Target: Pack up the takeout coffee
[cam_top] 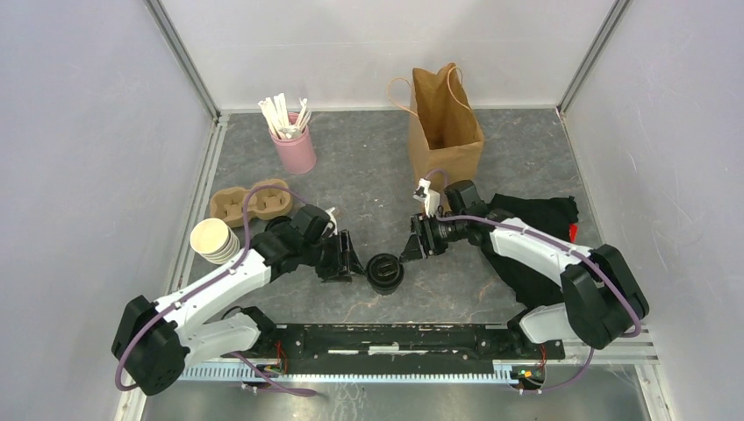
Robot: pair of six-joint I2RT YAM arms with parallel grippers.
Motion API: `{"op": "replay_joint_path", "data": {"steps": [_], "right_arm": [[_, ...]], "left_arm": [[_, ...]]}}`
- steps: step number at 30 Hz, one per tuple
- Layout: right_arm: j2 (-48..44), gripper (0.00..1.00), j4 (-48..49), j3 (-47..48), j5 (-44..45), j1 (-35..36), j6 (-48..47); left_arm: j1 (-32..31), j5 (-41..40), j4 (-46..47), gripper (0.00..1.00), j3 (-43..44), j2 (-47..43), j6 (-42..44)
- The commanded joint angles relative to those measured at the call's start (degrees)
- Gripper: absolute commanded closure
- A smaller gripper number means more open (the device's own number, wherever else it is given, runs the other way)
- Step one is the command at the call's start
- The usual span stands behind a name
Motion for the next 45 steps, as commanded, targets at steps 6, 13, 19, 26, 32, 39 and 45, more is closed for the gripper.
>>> {"op": "replay_joint_path", "data": {"steps": [6,13,19,26,32,39,45], "right_arm": [[-3.6,0.31,-7.6,4.4,3.1,0.0,-2.3],[-8.1,0.27,-5.8,-0.2,2.0,0.0,0.4],[-9.0,0.29,3.6,-6.0,-1.6,0.1,7.2],[-8.6,0.31,6.3,-7.2,-2.6,0.7,8.9],[-8.1,0.31,7.9,-9.0,-2.4,1.8,9.7],[-5.9,0.38,7.7,-11.6,3.4,1.8,8.8],[-3.9,0.39,2.9,-15.4,18.8,1.7,2.5]], "left_arm": [[0.3,0.1,-3.8,0.4,5.5,0.0,-0.7],[2.7,0.4,-2.9,0.38,6.2,1.2,-0.4],[2.8,1.2,-0.1,0.43,6.2,4.8,0.5],[2.8,2.2,1.2,0.42,6.0,5.6,0.8],[2.8,3.2,1.1,0.41,4.8,5.3,1.0],[2.7,2.7,-0.6,0.45,2.1,6.7,1.2],[0.8,-3.7,-8.7,0.54,-2.7,9.1,1.8]]}}
